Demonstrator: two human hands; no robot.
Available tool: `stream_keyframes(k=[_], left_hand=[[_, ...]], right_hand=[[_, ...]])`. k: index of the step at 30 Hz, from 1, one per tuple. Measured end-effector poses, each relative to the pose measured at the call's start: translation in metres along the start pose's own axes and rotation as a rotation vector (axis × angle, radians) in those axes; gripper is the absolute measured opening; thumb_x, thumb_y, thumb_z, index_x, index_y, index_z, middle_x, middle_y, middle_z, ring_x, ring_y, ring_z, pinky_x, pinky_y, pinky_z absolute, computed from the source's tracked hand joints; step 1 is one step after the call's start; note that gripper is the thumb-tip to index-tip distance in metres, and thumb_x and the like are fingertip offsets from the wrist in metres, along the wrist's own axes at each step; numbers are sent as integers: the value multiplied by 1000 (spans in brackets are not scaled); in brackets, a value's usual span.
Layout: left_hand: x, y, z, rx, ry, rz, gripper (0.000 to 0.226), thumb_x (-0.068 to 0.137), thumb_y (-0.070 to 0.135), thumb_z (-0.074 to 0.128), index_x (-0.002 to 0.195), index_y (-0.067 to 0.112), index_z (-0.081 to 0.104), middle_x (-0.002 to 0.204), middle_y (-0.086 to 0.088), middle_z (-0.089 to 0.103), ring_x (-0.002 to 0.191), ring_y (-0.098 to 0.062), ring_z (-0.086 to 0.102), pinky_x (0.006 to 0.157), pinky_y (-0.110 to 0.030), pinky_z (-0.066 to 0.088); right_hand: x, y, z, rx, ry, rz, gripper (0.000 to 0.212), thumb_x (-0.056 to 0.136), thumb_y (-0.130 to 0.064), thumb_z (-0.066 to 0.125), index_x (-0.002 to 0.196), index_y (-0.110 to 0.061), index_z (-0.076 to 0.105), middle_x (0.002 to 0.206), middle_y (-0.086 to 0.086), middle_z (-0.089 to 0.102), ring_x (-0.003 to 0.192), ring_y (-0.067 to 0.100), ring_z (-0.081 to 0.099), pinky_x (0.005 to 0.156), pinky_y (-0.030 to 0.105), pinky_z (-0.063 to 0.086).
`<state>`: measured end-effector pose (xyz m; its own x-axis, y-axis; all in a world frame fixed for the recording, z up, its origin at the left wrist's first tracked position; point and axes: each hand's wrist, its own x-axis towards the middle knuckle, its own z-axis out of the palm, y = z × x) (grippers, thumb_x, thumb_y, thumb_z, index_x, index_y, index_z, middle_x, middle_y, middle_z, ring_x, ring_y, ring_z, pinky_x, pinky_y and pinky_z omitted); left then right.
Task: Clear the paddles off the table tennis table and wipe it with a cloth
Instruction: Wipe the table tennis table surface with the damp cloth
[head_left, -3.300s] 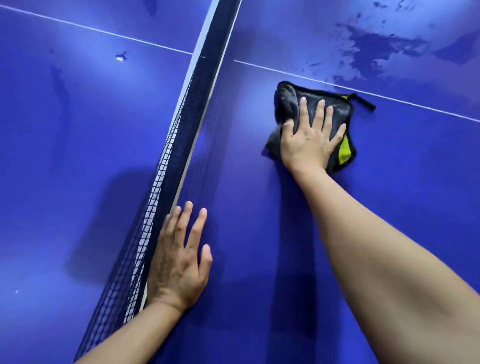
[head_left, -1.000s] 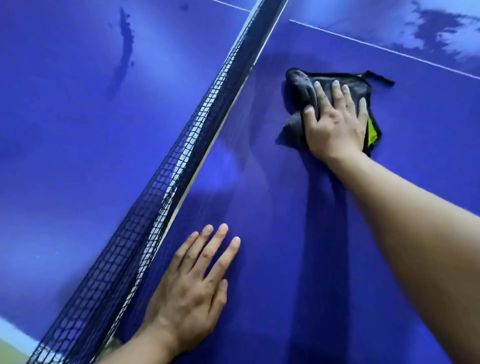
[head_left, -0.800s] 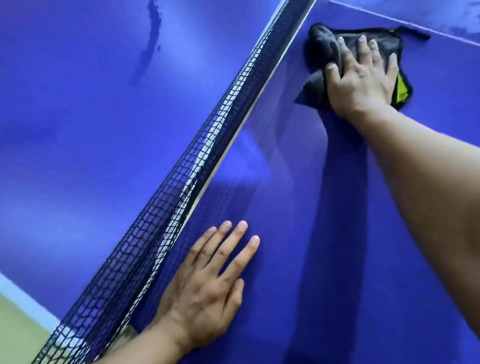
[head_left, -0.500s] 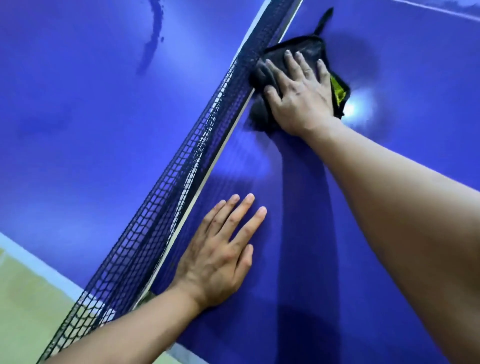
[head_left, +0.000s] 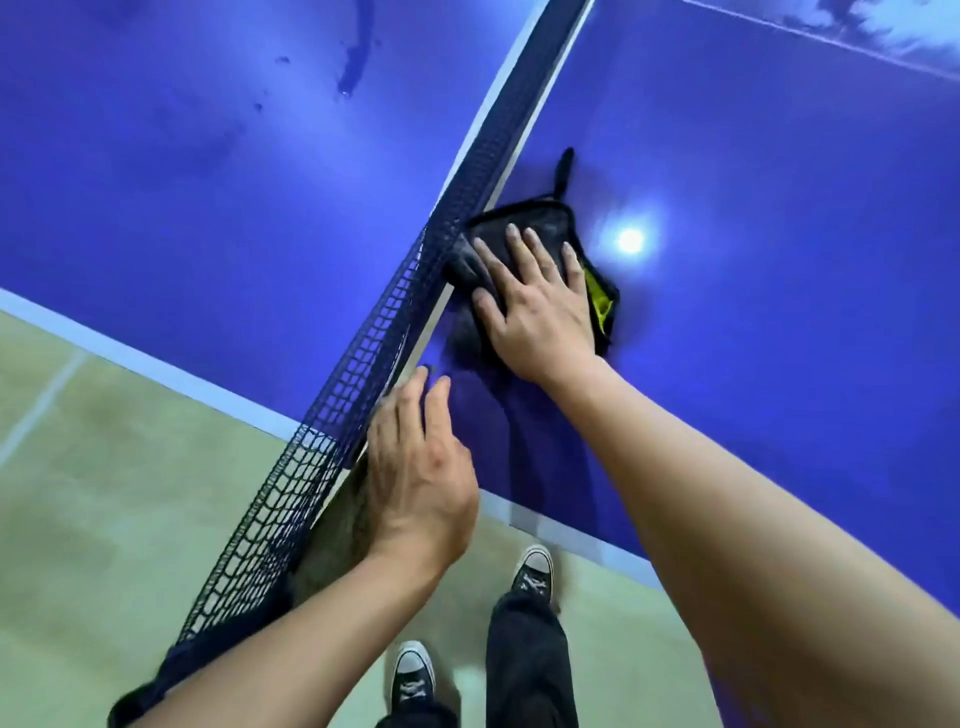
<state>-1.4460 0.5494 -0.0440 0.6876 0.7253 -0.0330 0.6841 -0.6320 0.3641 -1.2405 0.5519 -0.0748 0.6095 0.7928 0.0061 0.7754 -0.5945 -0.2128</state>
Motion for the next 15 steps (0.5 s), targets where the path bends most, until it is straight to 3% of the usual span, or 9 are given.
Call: stream_keyframes(k=[6, 10, 15], left_hand=[[-20, -22, -23, -236, 38, -142, 51, 96, 15, 41, 146, 12, 45, 156, -10, 38, 139, -31, 42, 111, -45, 34], [-20, -28, -20, -235, 37, -73, 52, 98, 21, 37, 149, 14, 41, 156, -9, 38, 142, -27, 38, 114, -44, 33], [-37, -43, -13, -95, -116, 102, 66, 96, 32, 22, 159, 11, 23, 167, -7, 17, 155, -20, 11, 126, -33, 7]], right_hand=[[-97, -71, 14, 62, 51, 66, 58, 100, -53, 33, 157, -42, 33, 167, 0, 28, 156, 14, 17, 126, 49, 8], [-130, -80, 16, 84, 58, 230, 59, 100, -50, 30, 158, -44, 28, 169, -5, 23, 157, 9, 11, 127, 46, 4], [-191, -51, 12, 52, 104, 380, 61, 99, -51, 33, 159, -44, 25, 169, -6, 22, 157, 11, 13, 128, 46, 5]])
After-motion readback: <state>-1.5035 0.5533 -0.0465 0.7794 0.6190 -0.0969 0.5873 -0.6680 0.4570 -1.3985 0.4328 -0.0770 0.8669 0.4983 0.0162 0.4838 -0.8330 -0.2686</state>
